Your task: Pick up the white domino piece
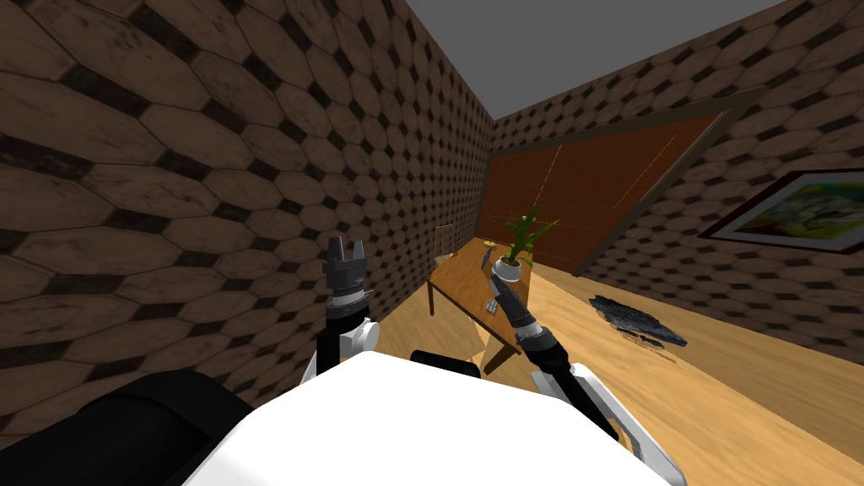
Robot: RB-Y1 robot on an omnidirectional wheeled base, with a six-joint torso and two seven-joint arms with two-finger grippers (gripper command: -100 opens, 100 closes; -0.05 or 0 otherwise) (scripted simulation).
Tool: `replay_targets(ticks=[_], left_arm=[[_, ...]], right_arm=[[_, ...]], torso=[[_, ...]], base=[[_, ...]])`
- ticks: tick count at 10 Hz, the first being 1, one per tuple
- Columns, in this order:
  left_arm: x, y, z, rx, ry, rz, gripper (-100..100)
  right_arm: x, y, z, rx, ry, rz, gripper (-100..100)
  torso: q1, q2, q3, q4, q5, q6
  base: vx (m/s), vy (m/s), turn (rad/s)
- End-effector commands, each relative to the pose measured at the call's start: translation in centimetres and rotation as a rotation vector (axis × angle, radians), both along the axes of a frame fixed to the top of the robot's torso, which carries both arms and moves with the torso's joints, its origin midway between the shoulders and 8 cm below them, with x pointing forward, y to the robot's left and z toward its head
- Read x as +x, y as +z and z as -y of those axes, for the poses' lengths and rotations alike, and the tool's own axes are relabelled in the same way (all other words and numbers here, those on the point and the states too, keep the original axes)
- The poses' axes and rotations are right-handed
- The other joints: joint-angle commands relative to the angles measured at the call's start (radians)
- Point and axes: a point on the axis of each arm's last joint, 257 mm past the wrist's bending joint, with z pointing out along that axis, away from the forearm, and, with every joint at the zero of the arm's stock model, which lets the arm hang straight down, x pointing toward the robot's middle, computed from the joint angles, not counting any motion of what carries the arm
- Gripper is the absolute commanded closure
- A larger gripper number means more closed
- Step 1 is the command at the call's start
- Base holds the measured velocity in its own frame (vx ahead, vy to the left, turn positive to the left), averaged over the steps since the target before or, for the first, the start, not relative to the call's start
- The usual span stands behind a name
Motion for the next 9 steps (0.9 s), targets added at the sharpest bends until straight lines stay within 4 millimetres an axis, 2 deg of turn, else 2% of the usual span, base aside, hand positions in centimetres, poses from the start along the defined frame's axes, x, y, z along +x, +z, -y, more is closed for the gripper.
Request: replay_targets(ticks=[1, 4, 5, 6, 9], left_arm=[[0.0, 0.0, 0.0, 0.0, 0.0, 0.0, 0], [0.0, 0.0, 0.0, 0.0, 0.0, 0.0, 0], [0.0, 0.0, 0.0, 0.0, 0.0, 0.0, 0], [0.0, 0.0, 0.0, 0.0, 0.0, 0.0, 0], [0.0, 0.0, 0.0, 0.0, 0.0, 0.0, 0]], right_arm=[[-0.3, -1.9, 0.7, 0.017, -0.002, -0.055, -100], [-1.2, -6.3, 2.2, 0.058, -0.009, -0.177, -100], [-1.2, -6.3, 2.2, 0.058, -0.009, -0.177, -100], [-1.7, -8.1, 2.8, 0.076, -0.013, -0.23, -100], [-1.7, -8.1, 2.8, 0.076, -0.013, -0.23, -100]], torso=[[0.0, 0.0, 0.0, 0.0, 0.0, 0.0], [0.002, 0.002, 0.001, 0.0, 0.0, 0.0], [0.002, 0.002, 0.001, 0.0, 0.0, 0.0], [0.0, 0.001, 0.001, 0.0, 0.0, 0.0], [0.0, 0.0, 0.0, 0.0, 0.0, 0.0]], base=[[-0.02, 0.022, 0.068], [-0.03, 0.033, 0.1], [-0.013, 0.014, 0.044], [-0.023, 0.026, 0.079], [-0.009, 0.01, 0.031]])
